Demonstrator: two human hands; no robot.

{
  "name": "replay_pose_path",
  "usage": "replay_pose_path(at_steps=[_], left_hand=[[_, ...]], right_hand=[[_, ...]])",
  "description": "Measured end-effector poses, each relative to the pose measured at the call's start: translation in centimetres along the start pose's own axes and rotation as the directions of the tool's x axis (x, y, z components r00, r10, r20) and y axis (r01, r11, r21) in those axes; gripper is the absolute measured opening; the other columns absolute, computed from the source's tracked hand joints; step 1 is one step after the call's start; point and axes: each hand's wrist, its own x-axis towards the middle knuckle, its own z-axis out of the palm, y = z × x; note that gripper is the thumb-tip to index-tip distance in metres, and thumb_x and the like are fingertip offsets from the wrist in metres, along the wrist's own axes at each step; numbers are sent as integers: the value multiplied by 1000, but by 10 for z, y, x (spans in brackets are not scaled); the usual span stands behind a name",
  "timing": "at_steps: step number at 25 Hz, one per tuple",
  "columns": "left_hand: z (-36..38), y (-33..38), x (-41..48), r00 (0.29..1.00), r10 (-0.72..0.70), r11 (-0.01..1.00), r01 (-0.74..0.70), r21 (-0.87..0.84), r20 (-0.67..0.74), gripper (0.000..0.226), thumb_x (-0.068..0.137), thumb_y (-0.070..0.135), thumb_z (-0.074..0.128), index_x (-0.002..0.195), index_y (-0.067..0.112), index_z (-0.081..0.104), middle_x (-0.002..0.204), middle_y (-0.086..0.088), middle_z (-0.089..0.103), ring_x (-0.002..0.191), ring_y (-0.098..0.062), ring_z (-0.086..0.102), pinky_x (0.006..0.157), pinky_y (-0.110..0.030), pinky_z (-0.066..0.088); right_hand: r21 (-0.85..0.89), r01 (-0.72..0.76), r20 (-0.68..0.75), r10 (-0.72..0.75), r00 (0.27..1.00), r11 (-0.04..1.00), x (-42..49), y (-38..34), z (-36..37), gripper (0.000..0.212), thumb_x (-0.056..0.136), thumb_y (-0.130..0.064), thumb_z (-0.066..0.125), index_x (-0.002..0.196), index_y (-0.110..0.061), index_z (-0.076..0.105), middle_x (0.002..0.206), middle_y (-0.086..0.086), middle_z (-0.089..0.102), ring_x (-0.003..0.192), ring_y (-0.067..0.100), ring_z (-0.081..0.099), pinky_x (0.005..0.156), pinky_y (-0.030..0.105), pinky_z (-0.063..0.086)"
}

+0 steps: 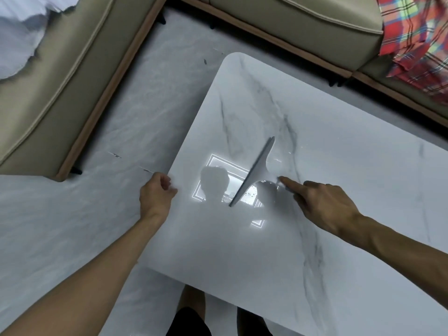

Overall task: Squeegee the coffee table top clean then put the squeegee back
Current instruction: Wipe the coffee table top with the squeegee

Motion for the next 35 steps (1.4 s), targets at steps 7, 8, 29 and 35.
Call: replay_pose_path(at_steps=[7,8,29,35], left_hand=[[-36,-40,-39,971,-142,982,113,-153,-193,23,95,5,46,92,0,68,78,-13,69,74,-23,64,78,-27,55],[-41,-51,-44,960,-180,975,144,-172,-215,29,99,14,41,94,2,67,81,-13,70,77,-25,64,79,-32,53],[-36,-91,-57,980,-198,979,200,46,-32,31,89,12,61,119,8,54,109,-11,63,95,-27,60,79,-31,47],[-65,-126,-58,955,-238,971,240,-11,-175,25,94,13,43,84,18,65,81,-5,73,84,-26,67,70,-29,50]], right_hand=[[-36,430,58,-427,902,902,43,-119,20,50,102,-47,24,150,-35,21,123,-1,60,92,34,64,66,34,41],[-63,506,97,-499,861,860,48,-142,29,48,103,-44,25,150,-36,21,125,-1,59,93,33,64,66,33,39],[120,211,60,-220,974,970,-23,-69,33,45,99,-46,33,143,-53,27,98,-8,63,92,24,64,70,34,47],[81,553,164,-558,813,829,18,-220,77,45,103,-40,30,148,-40,27,119,3,62,99,30,63,81,37,48]])
